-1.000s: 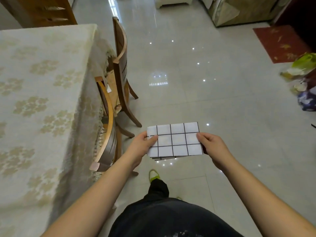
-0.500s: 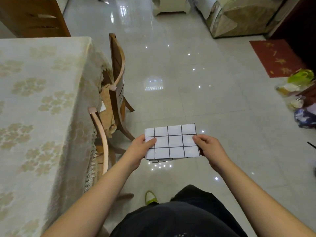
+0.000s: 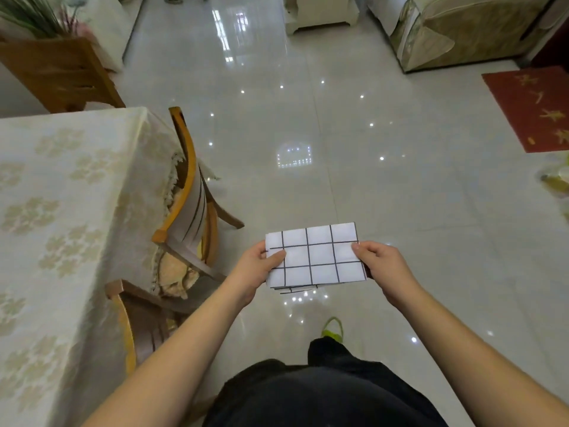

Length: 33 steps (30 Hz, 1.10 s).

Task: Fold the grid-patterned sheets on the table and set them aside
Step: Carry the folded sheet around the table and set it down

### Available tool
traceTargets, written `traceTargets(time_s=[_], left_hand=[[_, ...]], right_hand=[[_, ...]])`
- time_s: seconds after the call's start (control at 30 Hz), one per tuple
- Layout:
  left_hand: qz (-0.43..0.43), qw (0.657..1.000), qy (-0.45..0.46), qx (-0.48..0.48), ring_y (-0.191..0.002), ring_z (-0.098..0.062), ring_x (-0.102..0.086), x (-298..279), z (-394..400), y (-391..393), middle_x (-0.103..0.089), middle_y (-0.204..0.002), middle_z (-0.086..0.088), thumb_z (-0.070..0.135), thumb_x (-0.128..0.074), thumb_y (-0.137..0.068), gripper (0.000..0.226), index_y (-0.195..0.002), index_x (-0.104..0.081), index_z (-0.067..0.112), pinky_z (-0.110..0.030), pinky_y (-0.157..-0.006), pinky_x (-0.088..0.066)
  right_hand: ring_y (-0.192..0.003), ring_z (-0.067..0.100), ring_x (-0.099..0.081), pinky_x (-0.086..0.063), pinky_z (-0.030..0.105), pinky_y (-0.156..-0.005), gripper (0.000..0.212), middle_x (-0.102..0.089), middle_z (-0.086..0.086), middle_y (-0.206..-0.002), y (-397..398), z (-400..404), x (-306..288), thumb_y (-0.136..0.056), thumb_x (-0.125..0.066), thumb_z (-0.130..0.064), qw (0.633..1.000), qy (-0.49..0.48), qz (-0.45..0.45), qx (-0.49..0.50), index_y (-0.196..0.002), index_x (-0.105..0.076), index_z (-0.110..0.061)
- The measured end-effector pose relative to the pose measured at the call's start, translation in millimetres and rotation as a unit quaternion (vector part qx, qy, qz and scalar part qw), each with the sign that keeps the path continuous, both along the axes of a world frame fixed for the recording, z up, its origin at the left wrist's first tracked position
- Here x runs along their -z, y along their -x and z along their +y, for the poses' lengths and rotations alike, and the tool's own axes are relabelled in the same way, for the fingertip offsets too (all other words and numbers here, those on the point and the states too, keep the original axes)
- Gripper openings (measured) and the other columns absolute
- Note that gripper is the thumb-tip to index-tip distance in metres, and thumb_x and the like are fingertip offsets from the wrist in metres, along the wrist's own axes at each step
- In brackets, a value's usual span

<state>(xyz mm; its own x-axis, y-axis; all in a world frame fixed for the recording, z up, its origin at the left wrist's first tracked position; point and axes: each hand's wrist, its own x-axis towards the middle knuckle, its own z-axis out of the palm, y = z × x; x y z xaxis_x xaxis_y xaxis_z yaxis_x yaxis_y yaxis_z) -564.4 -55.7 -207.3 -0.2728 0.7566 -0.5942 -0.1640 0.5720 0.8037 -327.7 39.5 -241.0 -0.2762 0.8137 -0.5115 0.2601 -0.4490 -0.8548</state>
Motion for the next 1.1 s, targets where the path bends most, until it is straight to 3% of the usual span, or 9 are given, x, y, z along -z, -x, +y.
traceTargets(time_s=[0.13, 0.27, 0.37, 0.6, 0.8, 0.93, 1.1], left_hand=[[0.006, 1.000, 0.001, -0.017, -0.100, -0.027, -0.070, -2, 39, 2, -0.071, -0.112, -0.012, 0.012, -0.058, -0.096, 0.028, -0.124, -0.059, 0.009, -0.036, -0.083, -0.058], [0.014, 1.000, 0.006, -0.026, -0.098, -0.024, -0.070, 2, 70, 13, -0.072, -0.110, -0.010, 0.013, -0.059, -0.095, 0.026, -0.122, -0.060, 0.012, -0.034, -0.081, -0.058], [0.018, 0.999, 0.018, -0.027, -0.097, -0.022, -0.071, 11, 92, 31, -0.073, -0.110, -0.009, 0.017, -0.061, -0.094, 0.028, -0.122, -0.061, 0.013, -0.041, -0.089, -0.056], [0.008, 0.998, 0.015, -0.068, -0.089, -0.020, -0.072, 29, 156, 87, -0.075, -0.102, -0.009, 0.013, -0.061, -0.094, 0.021, -0.114, -0.066, 0.009, -0.029, -0.072, -0.057], [-0.024, 0.994, 0.002, -0.106, -0.097, -0.028, -0.071, 26, 219, 148, -0.074, -0.104, -0.010, 0.016, -0.063, -0.093, 0.024, -0.115, -0.066, 0.009, -0.046, -0.088, -0.056], [-0.023, 0.993, -0.015, -0.117, -0.097, -0.026, -0.071, 14, 262, 185, -0.074, -0.104, -0.010, 0.014, -0.059, -0.095, 0.020, -0.113, -0.065, 0.010, -0.035, -0.081, -0.059], [-0.035, 0.990, -0.021, -0.134, -0.100, -0.031, -0.069, 13, 311, 222, -0.072, -0.109, -0.015, 0.017, -0.060, -0.094, 0.025, -0.116, -0.065, 0.007, -0.043, -0.084, -0.058]], right_hand=[[-0.077, 0.020, -0.068, -0.054, 0.034, -0.075, 0.017, -0.075, 0.008, -0.085, 7, 50, -7, -0.094, -0.062, -0.021, 1.000, -0.001, 0.009, -0.019, -0.087, -0.073, -0.011], [-0.075, 0.020, -0.065, -0.051, 0.036, -0.075, 0.018, -0.074, 0.013, -0.088, 21, 93, -6, -0.091, -0.064, -0.025, 0.999, -0.001, -0.004, -0.043, -0.083, -0.073, -0.011], [-0.072, 0.020, -0.061, -0.050, 0.037, -0.073, 0.023, -0.072, 0.009, -0.080, 38, 123, -5, -0.083, -0.065, -0.035, 0.998, -0.005, -0.020, -0.065, -0.079, -0.072, -0.013], [-0.068, 0.017, -0.063, -0.053, 0.031, -0.067, 0.018, -0.068, 0.006, -0.078, 98, 195, -4, -0.094, -0.061, -0.018, 0.995, 0.003, -0.007, -0.103, -0.080, -0.068, -0.009], [-0.068, 0.017, -0.065, -0.051, 0.030, -0.065, 0.017, -0.070, 0.002, -0.075, 164, 262, -11, -0.095, -0.060, -0.018, 0.994, 0.024, 0.002, -0.103, -0.083, -0.067, -0.010], [-0.076, 0.023, -0.061, -0.047, 0.037, -0.074, 0.018, -0.067, 0.012, -0.085, 209, 305, -16, -0.094, -0.062, -0.021, 0.996, 0.020, 0.013, -0.083, -0.090, -0.068, -0.005], [-0.068, 0.018, -0.061, -0.050, 0.025, -0.058, 0.016, -0.067, 0.009, -0.079, 250, 355, -24, -0.096, -0.058, -0.016, 0.995, 0.015, 0.017, -0.092, -0.091, -0.066, -0.004]])
